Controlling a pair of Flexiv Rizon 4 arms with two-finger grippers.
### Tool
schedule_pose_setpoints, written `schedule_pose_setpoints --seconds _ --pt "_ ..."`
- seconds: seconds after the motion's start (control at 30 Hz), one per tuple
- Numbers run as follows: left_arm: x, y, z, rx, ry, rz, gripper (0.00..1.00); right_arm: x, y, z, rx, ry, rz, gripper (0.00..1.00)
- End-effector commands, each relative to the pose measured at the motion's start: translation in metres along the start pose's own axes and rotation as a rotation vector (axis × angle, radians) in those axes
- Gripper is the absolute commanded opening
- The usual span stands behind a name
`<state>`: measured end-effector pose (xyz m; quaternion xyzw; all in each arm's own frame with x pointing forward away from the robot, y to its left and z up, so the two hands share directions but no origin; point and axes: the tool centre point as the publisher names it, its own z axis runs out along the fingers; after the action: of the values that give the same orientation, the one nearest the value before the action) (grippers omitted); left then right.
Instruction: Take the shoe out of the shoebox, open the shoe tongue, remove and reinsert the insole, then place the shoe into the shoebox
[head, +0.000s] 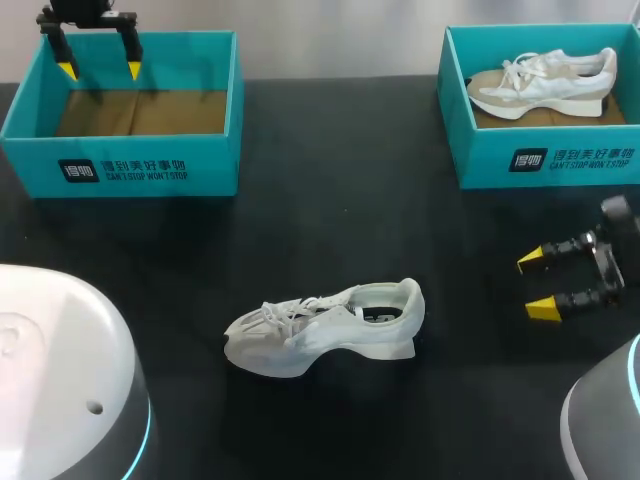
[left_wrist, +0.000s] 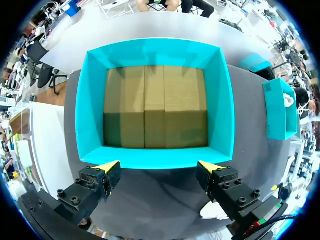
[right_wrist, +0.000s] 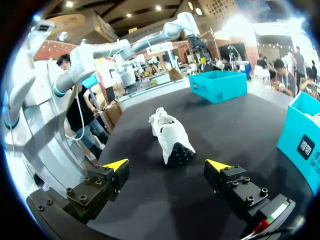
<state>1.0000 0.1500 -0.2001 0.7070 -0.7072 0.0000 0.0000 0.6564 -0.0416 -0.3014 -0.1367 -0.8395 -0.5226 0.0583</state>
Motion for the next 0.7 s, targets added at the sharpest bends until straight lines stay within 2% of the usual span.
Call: schedule_pose_setpoints --seconds 0.03,0.3,0.7 --pt "0.0 0.0 0.0 0.0 0.0 0.0 1.0 0.003 -0.022 0.005 -0.096 -0.013 -0.053 1.0" --pt "0.0 0.0 0.0 0.0 0.0 0.0 1.0 -0.002 -0.034 0.015 -0.116 -0.071 -0.117 1.0" --pt "0.0 0.0 0.0 0.0 0.0 0.0 1.0 -0.002 -0.034 0.015 -0.116 -0.071 -0.117 1.0"
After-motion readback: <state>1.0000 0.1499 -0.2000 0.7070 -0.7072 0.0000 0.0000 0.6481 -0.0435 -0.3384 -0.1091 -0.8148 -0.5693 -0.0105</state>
